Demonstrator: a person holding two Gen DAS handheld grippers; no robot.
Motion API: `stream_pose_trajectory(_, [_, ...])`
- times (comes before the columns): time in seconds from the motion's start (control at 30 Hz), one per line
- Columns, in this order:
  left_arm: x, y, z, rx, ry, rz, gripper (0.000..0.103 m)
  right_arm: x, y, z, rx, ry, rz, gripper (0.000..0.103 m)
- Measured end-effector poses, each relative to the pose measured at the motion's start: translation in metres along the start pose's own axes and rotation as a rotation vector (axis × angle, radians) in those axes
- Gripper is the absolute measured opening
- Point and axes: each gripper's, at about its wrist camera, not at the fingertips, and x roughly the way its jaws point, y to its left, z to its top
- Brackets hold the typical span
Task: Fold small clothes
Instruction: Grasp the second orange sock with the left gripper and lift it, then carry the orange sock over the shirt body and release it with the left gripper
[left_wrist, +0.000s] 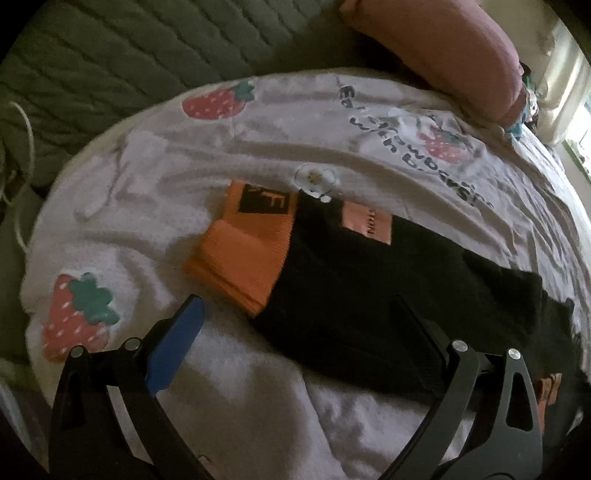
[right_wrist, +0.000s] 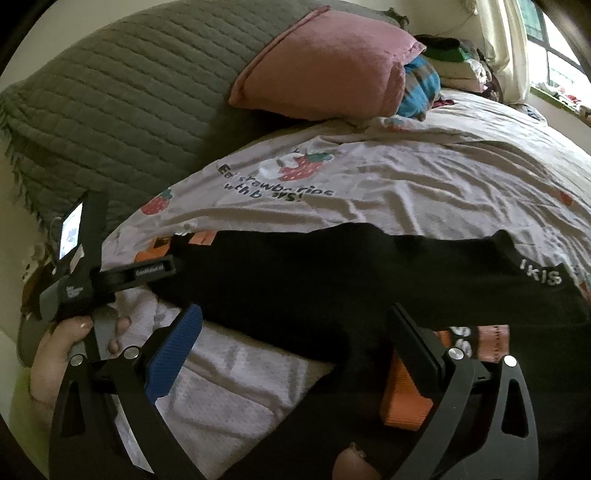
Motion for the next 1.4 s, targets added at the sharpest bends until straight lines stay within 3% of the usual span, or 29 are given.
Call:
stream_pose_trajectory(0.17, [0.017, 0.009, 0.007, -0.003, -0.004, -0.026, 0.091, 0.011, -0.001, -0.007, 0.015, 0.019, 0.012, 0.099])
stream_pose_trajectory(0.23, [0.018, 0.015, 0.009, -0.011, -0.025, -0.015, 0.073, 0.012, -0.004, -0.01, 0.028, 0.018, -0.002, 0.099])
stream_pose_trajectory(0.3, [0.014, 0.022, 0.011, -0.041, -0.049, -0.015, 0.044, 0.012, -0.009, -0.013, 0.049, 0.017, -0.026, 0.099])
stream_pose_trajectory(0.33, [0.012, 0.027, 0.012, -0.066, -0.059, -0.035, 0.039, 0.012, -0.011, -0.015, 0.059, 0.019, -0.037, 0.099])
stream_pose_trajectory(0.4, [0.01, 0.033, 0.015, -0.109, -0.064, -0.122, 0.009, 0.008, -0.018, -0.019, 0.09, 0.014, -0.043, 0.099])
stream_pose_trajectory(0.43, [0.008, 0.034, 0.015, -0.128, -0.065, -0.165, 0.006, 0.005, -0.022, -0.022, 0.112, 0.011, -0.044, 0.099])
stream_pose_trajectory(0.77, [-0.036, 0.014, 0.009, -0.072, -0.179, -0.289, 0.003, -0.034, -0.055, -0.041, 0.241, -0.027, -0.071, 0.099])
stream_pose_trajectory(1.07, [-0.078, -0.022, -0.005, 0.067, -0.298, -0.357, 0.003, -0.071, -0.087, -0.063, 0.329, -0.052, -0.114, 0.099])
stream_pose_trajectory(1.4, [-0.104, -0.062, -0.024, 0.127, -0.265, -0.453, 0.003, -0.124, -0.123, -0.08, 0.405, -0.122, -0.166, 0.099])
